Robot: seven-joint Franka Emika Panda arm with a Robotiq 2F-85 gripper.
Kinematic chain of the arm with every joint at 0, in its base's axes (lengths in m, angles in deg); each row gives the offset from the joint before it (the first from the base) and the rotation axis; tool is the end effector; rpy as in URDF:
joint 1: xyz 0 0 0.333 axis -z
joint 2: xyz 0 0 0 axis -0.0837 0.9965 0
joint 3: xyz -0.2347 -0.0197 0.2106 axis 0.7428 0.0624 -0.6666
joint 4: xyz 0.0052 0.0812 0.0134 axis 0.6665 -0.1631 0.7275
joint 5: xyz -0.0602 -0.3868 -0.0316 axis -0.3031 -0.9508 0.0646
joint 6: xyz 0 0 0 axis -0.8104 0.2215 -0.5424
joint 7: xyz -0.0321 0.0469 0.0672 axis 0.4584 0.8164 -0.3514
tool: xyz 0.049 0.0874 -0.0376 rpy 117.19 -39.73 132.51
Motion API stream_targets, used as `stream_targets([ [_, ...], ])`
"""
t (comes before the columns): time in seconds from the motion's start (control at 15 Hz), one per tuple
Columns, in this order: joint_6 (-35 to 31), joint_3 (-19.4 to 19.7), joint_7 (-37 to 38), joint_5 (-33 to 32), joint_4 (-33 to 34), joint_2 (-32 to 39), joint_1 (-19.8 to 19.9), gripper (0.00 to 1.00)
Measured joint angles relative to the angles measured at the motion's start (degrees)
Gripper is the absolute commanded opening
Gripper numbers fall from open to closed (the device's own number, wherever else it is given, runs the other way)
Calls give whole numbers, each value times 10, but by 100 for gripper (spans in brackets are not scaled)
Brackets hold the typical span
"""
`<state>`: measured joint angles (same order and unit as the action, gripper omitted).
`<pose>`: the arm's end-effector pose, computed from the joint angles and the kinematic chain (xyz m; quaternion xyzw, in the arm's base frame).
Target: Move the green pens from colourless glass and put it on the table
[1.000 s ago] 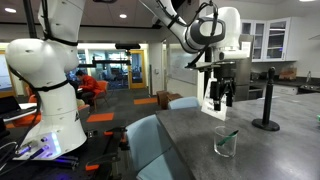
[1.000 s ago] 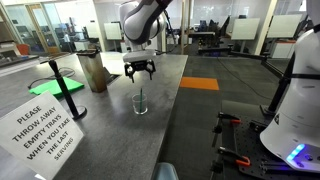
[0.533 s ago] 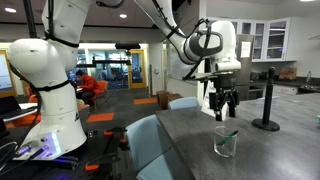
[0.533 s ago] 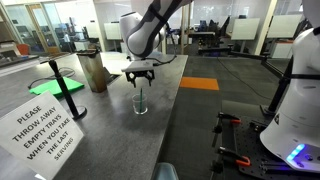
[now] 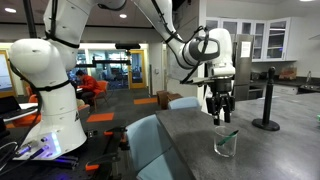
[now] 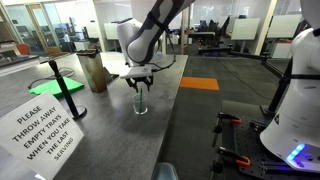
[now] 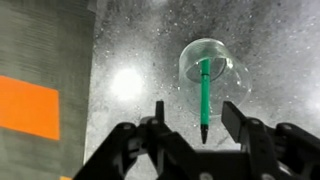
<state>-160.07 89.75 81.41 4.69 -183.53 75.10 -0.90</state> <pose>0.6142 -0.0672 0.2384 0.8239 -0.5577 0.0566 0.0831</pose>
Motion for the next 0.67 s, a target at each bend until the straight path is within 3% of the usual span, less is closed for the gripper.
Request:
stream_targets([
  [0.33,-6,3,23,-1,14,32,-9,57],
  [0.4,-6,3,25,-1,20,39,-11,50],
  [0.67,-6,9,27,-1,39,60,-13,46],
])
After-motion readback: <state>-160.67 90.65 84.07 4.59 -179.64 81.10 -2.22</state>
